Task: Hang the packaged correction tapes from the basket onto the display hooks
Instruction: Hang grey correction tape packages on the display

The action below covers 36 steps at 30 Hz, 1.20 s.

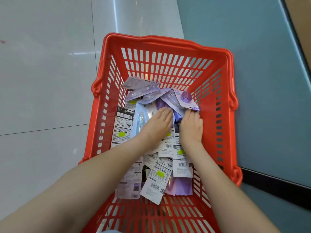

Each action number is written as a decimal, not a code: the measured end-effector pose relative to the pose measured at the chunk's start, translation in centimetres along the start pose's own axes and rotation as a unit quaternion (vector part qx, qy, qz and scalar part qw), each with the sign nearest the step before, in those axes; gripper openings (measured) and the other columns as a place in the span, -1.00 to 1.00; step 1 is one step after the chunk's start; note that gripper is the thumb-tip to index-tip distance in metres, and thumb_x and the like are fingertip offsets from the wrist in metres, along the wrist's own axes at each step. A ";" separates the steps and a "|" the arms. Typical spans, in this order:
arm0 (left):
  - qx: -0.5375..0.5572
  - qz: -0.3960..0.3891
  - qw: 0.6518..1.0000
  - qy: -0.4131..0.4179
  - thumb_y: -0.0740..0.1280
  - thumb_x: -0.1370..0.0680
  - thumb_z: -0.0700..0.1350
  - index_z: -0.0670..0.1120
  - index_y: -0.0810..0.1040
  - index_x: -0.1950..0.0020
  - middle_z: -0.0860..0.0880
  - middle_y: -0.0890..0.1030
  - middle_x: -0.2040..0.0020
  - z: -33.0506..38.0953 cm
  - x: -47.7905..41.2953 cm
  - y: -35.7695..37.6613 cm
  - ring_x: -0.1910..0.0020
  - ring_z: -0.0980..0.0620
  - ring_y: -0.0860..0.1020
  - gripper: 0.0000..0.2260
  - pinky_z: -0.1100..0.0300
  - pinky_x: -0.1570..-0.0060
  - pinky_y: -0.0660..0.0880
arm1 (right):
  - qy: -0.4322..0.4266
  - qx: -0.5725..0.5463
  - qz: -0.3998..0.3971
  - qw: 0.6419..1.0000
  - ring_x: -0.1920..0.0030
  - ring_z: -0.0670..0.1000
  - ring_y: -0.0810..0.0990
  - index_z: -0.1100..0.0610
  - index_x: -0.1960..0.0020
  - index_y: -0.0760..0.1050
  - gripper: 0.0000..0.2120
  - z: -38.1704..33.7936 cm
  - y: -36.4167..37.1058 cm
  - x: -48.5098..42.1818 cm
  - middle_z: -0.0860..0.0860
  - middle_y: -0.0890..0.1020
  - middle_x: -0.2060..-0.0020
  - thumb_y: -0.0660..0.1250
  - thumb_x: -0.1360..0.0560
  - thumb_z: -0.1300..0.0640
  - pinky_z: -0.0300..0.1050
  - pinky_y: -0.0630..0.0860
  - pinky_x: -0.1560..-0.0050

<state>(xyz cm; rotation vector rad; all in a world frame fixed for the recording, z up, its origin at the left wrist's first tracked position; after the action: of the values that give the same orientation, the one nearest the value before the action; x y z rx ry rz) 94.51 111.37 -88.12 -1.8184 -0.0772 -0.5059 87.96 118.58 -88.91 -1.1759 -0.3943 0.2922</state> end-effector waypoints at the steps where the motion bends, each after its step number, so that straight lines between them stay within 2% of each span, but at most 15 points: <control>1: -0.016 0.029 0.999 0.011 0.06 -0.65 -0.13 -0.27 0.05 -0.53 -0.27 0.13 -0.53 0.2 -0.3 0.1 -0.52 -0.23 0.09 -0.52 -0.15 -0.46 -0.05 | -0.017 0.017 0.016 1.000 0.13 -0.01 0.57 0.10 -0.04 0.46 -0.59 0.1 -0.1 -0.1 -0.01 0.59 0.20 0.52 -0.28 0.02 -0.16 0.29 0.13; 3: -0.033 0.075 0.997 0.015 0.05 -0.61 -0.15 -0.25 0.24 -0.48 -0.24 0.37 -0.43 0.5 -0.7 0.0 -0.43 -0.20 0.32 -0.56 -0.13 -0.43 0.15 | -0.053 0.044 0.036 0.997 0.21 0.01 0.54 0.11 0.00 0.40 -0.62 0.3 -0.5 -0.2 0.00 0.57 0.27 0.48 -0.27 0.12 -0.12 0.25 0.16; 5: -0.044 0.054 0.997 0.029 -0.05 -0.61 -0.18 -0.29 0.31 -0.43 -0.28 0.44 -0.36 1.1 -0.9 0.8 -0.35 -0.24 0.42 -0.56 -0.13 -0.39 0.25 | -0.073 0.063 0.069 0.993 0.27 0.03 0.53 0.13 -0.01 0.38 -0.65 0.1 -1.4 -0.4 0.01 0.55 0.34 0.43 -0.29 0.18 -0.10 0.21 0.17; 7: -0.042 0.042 0.998 0.012 -0.28 -0.58 -0.29 -0.30 0.45 -0.34 -0.29 0.54 -0.25 0.6 -0.6 0.5 -0.24 -0.25 0.52 -0.42 -0.13 -0.32 0.38 | -0.074 0.056 0.089 0.992 0.31 0.04 0.52 0.19 -0.13 0.41 -0.71 0.1 -2.3 -0.9 0.01 0.53 0.40 0.26 -0.41 0.23 -0.11 0.21 0.18; 9: -0.035 0.089 0.995 0.006 -0.37 -0.53 -0.37 -0.27 0.60 -0.18 -0.27 0.63 -0.11 -0.1 -0.1 -0.7 -0.11 -0.24 0.60 -0.28 -0.11 -0.19 0.49 | -0.085 0.029 0.086 0.992 0.33 0.03 0.50 0.22 -0.25 0.44 -0.62 0.0 -3.5 -0.9 0.01 0.50 0.42 0.12 -0.46 0.26 -0.12 0.21 0.21; 12: -0.015 0.109 0.994 0.014 -0.27 -0.59 -0.35 -0.26 0.63 -0.10 -0.28 0.64 -0.08 -0.7 1.2 -1.5 -0.07 -0.23 0.62 -0.38 -0.12 -0.14 0.52 | -0.102 0.004 0.125 0.987 0.31 0.05 0.49 0.26 -0.29 0.40 -0.59 0.1 -5.5 2.0 0.02 0.51 0.36 0.09 -0.47 0.26 -0.10 0.23 0.22; 15: -0.009 0.123 0.991 0.049 -0.10 -0.59 -0.34 -0.30 0.48 -0.14 -0.27 0.61 -0.14 -0.2 4.1 -2.5 -0.15 -0.23 0.59 -0.63 -0.14 -0.16 0.51 | -0.123 -0.030 0.139 0.982 0.27 0.09 0.47 0.26 -0.22 0.45 -0.64 0.6 -6.6 6.6 0.05 0.51 0.31 0.20 -0.43 0.25 -0.07 0.21 0.20; 18: 0.023 0.089 0.992 0.090 0.11 -0.46 -0.24 -0.19 0.56 0.00 -0.21 0.67 0.00 1.1 7.0 -3.7 -0.01 -0.17 0.63 -0.73 -0.04 0.03 0.58 | -0.135 -0.126 0.061 0.981 0.13 0.14 0.49 0.19 -0.09 0.45 -0.64 0.9 -5.7 10.5 0.10 0.53 0.17 0.37 -0.33 0.11 -0.02 0.30 0.09; 20: 0.083 0.024 0.992 0.092 0.13 -0.46 -0.15 -0.14 0.57 0.00 -0.18 0.63 0.03 1.6 7.4 -4.5 0.04 -0.15 0.59 -0.75 0.07 0.13 0.49 | -0.102 -0.226 -0.040 0.968 -0.05 0.15 0.45 0.15 -0.01 0.45 -0.65 1.3 -4.6 11.5 0.12 0.51 0.01 0.22 -0.34 -0.05 0.05 0.40 -0.03; 22: 0.140 -0.054 0.988 0.047 0.08 -0.59 -0.12 -0.17 0.47 -0.15 -0.18 0.52 -0.13 1.6 5.7 -3.6 -0.10 -0.15 0.49 -0.74 0.14 0.19 0.35 | -0.038 -0.321 -0.136 0.936 -0.18 0.15 0.40 0.13 -0.02 0.43 -0.58 1.7 -3.6 10.8 0.11 0.45 -0.11 0.11 -0.40 -0.18 0.06 0.39 -0.10; 24: 0.168 -0.071 0.983 -0.024 0.08 -0.62 -0.12 -0.18 0.38 -0.24 -0.18 0.43 -0.22 0.7 3.6 -3.8 -0.19 -0.16 0.42 -0.74 0.10 0.11 0.36 | 0.040 -0.371 -0.184 0.909 -0.22 0.16 0.41 0.15 -0.07 0.41 -0.57 2.3 -2.9 9.1 0.10 0.42 -0.16 0.17 -0.50 -0.22 0.04 0.34 -0.12; 28: 0.242 -0.067 0.955 -0.157 0.17 -0.55 0.03 -0.15 0.26 -0.33 -0.18 0.38 -0.24 -1.2 1.9 -1.9 -0.21 -0.17 0.37 -0.58 0.03 -0.09 0.33 | 0.088 -0.375 -0.210 0.899 -0.33 0.17 0.35 0.19 -0.28 0.30 -0.46 1.7 -2.3 6.4 0.14 0.43 -0.28 0.31 -0.50 -0.16 0.05 0.29 -0.23; 32: 0.313 -0.107 0.927 -0.175 0.28 -0.57 0.01 -0.22 -0.05 -0.52 -0.27 0.37 -0.31 -1.0 2.3 -1.0 -0.27 -0.23 0.35 -0.30 0.01 -0.19 0.33 | 0.098 -0.449 -0.232 0.857 -0.39 0.17 0.30 0.12 -0.46 0.13 -0.26 1.7 -2.2 6.0 0.10 0.32 -0.41 0.44 -0.43 0.03 0.01 0.25 -0.29; 34: 0.357 -0.112 0.906 -0.199 0.36 -0.53 -0.08 -0.25 0.01 -0.49 -0.25 0.34 -0.34 -1.7 3.1 -2.0 -0.28 -0.22 0.36 -0.30 0.04 -0.18 0.32 | 0.100 -0.506 -0.199 0.833 -0.34 0.13 0.31 0.14 -0.46 0.12 -0.23 2.1 -3.4 6.7 0.13 0.30 -0.37 0.47 -0.38 0.16 -0.07 0.29 -0.25; 36: 0.447 -0.134 0.851 -0.242 0.43 -0.45 -0.15 -0.25 0.26 -0.36 -0.24 0.37 -0.29 -2.9 4.6 -3.1 -0.26 -0.20 0.38 -0.43 0.05 -0.12 0.36 | 0.129 -0.553 -0.166 0.806 -0.21 0.01 0.31 0.12 -0.45 0.13 -0.23 2.8 -5.1 7.5 0.13 0.28 -0.33 0.44 -0.36 0.25 -0.26 0.26 -0.10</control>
<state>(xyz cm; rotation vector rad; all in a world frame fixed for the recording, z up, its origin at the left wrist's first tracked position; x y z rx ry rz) 96.84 108.70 -83.01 -0.9603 -0.7936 -0.1277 93.53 122.24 -82.11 -2.2209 -0.5368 -0.4980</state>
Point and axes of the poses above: each hand's wrist, its own x-axis away from the middle knuckle, its own y-axis out of the palm, z = x × y, the point moved 7 cm from there along -x, towards the middle knuckle
